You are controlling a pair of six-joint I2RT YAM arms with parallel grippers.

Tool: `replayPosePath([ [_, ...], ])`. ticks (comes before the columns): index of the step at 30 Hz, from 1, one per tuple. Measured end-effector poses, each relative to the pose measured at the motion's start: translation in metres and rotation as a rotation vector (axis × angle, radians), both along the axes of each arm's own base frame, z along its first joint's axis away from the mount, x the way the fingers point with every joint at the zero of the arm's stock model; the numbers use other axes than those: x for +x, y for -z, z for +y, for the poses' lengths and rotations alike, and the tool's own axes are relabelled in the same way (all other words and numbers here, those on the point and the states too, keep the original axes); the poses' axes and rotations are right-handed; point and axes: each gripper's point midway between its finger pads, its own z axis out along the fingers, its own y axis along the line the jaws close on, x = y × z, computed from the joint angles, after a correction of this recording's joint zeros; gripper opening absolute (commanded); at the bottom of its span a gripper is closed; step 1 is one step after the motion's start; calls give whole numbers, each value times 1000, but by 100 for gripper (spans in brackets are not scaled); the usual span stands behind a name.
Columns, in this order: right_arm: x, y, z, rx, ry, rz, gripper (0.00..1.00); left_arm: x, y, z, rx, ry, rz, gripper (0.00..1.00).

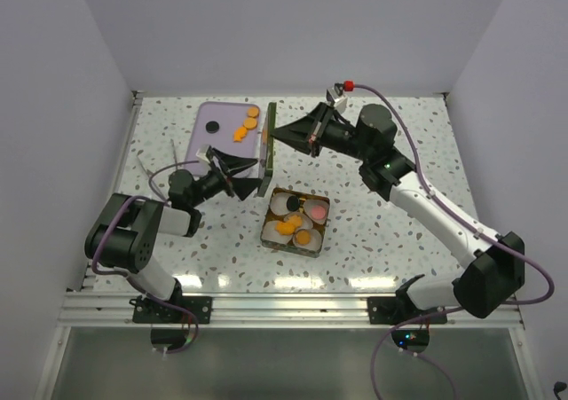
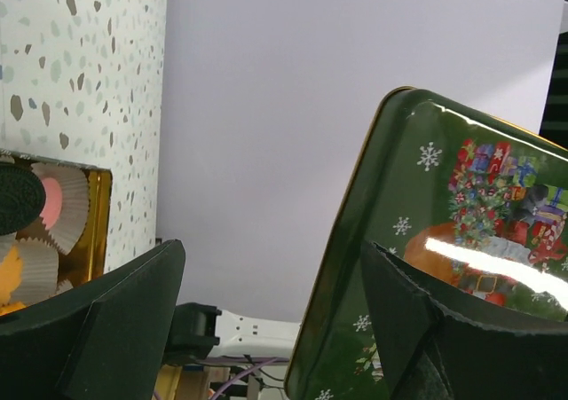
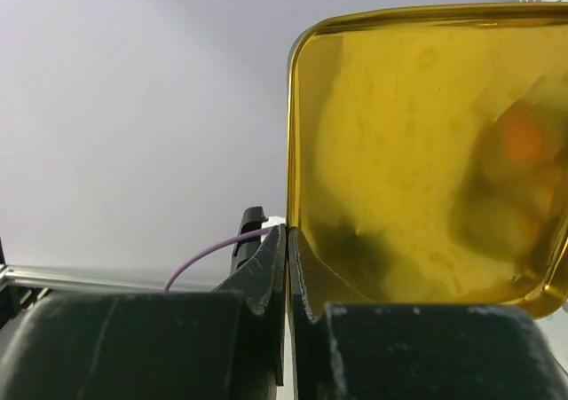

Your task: Pack the cookies

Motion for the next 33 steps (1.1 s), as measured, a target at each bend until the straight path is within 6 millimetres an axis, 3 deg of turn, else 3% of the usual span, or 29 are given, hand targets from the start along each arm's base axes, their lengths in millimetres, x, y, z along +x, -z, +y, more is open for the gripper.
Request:
replayPosePath([
  [15,16,10,14,90,-29,49,0,28,-28,6,-63,-96,-25,85],
  [24,19,20,16,160,-41,99,0,35,-52,8,-106,-113,-51,75],
  [28,18,20,11,171,-47,90,0,35,-53,9,-111,-113,-46,68],
  [33,13,30,-8,158,-22,94,0,36,-51,13,-109,-121,-37,61],
])
